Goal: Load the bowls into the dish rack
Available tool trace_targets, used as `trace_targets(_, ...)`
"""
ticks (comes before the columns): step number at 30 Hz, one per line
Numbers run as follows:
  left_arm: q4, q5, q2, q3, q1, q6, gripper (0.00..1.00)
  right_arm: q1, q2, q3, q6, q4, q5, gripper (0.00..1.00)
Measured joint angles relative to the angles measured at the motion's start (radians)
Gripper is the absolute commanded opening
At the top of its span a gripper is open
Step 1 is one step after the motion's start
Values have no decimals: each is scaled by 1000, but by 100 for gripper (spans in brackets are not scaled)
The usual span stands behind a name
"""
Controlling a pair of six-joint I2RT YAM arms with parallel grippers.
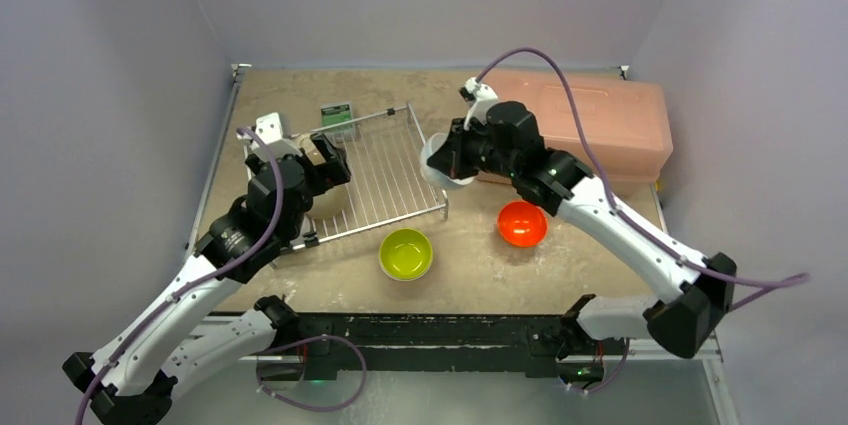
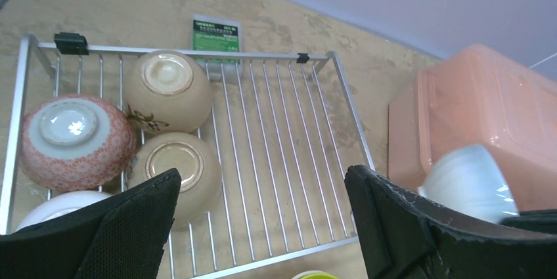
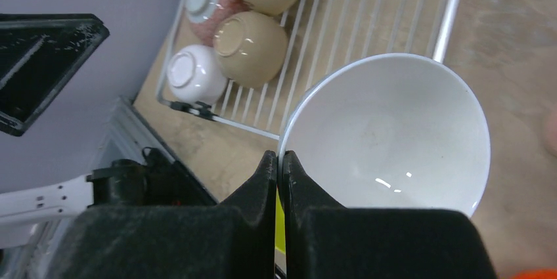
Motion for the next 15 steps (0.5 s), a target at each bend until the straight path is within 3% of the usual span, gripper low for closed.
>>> trace_targets(9,-7,-70,-25,24,0,60,97,8,337,66,145,288,-256,0)
trace_targets(15,-6,-79,-18,24,0,83,97,14,532,118,273,369,-331,0)
